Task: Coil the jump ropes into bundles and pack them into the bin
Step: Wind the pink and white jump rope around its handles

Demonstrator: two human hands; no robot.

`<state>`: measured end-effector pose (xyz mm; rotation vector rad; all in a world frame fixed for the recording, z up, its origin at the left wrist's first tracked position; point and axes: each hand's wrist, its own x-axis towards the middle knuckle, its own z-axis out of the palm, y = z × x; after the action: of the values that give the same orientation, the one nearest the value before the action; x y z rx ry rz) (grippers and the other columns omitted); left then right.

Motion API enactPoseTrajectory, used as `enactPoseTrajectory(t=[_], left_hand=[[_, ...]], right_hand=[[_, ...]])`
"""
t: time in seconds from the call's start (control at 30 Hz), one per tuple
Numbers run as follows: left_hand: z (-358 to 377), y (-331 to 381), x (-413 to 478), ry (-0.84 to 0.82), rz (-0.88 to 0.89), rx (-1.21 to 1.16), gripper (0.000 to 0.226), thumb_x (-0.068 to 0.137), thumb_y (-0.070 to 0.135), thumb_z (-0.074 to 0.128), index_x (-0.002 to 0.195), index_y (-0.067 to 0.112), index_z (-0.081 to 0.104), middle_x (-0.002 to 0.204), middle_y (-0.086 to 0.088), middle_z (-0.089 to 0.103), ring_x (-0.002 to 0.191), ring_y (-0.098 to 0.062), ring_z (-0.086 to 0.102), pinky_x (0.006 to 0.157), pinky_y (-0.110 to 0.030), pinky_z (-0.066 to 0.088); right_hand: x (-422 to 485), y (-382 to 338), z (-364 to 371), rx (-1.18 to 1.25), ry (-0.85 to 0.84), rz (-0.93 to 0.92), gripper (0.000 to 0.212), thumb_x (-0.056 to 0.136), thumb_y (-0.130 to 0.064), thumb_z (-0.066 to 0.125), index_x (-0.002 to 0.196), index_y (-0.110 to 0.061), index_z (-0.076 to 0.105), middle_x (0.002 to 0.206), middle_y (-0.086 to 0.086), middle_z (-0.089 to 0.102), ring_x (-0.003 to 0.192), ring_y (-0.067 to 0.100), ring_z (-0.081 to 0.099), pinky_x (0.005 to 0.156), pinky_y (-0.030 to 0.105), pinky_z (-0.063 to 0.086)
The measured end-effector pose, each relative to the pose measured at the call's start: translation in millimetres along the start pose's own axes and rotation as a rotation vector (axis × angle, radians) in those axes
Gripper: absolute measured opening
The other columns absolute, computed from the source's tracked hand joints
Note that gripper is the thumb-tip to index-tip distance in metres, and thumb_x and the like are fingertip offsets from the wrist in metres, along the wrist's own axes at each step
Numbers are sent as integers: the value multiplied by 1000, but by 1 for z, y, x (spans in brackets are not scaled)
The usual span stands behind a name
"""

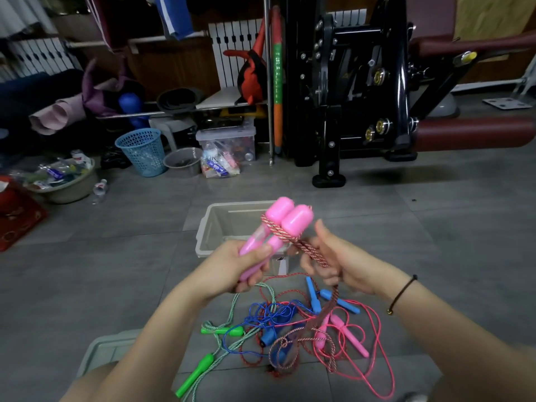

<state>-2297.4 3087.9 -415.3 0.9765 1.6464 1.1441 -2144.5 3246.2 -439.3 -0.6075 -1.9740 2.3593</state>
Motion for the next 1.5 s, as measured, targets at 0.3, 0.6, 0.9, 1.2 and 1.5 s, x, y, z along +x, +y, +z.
enactPoseTrajectory(t=[0.3, 0.6, 0.9, 1.2, 1.5], left_hand=[[20, -6, 11, -170, -58, 294, 36, 93, 36, 55, 67, 11, 56, 46, -3, 53, 31, -10, 43, 37, -13, 30], [13, -7, 21, 141, 79, -164, 42, 92, 42, 53, 103, 3, 61, 71, -12, 65, 42, -5, 30, 37, -14, 23], [48, -12, 19, 640, 297, -18, 26, 98, 26, 47, 74, 17, 53, 48, 11, 48, 45, -6, 43, 46, -23, 35], [17, -1, 28, 632, 338, -36, 29, 94, 24, 56, 70, 9, 56, 48, 11, 46, 46, -4, 41, 45, -18, 35], [-19, -3, 31, 899, 340, 195, 27, 94, 28, 56, 69, 19, 56, 54, -2, 57, 45, -2, 49, 46, -12, 35]], right_hand=[[-6, -12, 11, -71, 428, -138, 39, 92, -45, 47, 105, -12, 63, 68, 6, 52, 30, 2, 29, 31, 10, 16], [7, -9, 5, 106, 627, -144, 45, 94, -44, 48, 104, -1, 58, 56, 5, 36, 28, 4, 24, 33, 10, 16], [7, -10, 13, 17, 757, -298, 33, 96, -40, 45, 88, -12, 60, 58, 0, 50, 32, 0, 38, 31, 16, 26], [3, -16, 9, 307, 469, -204, 33, 92, -47, 47, 88, -16, 57, 54, 1, 46, 30, 4, 23, 32, 11, 16], [3, -1, 19, -210, 207, -159, 17, 98, -15, 46, 111, -12, 56, 72, 5, 66, 34, 9, 42, 35, 19, 36]])
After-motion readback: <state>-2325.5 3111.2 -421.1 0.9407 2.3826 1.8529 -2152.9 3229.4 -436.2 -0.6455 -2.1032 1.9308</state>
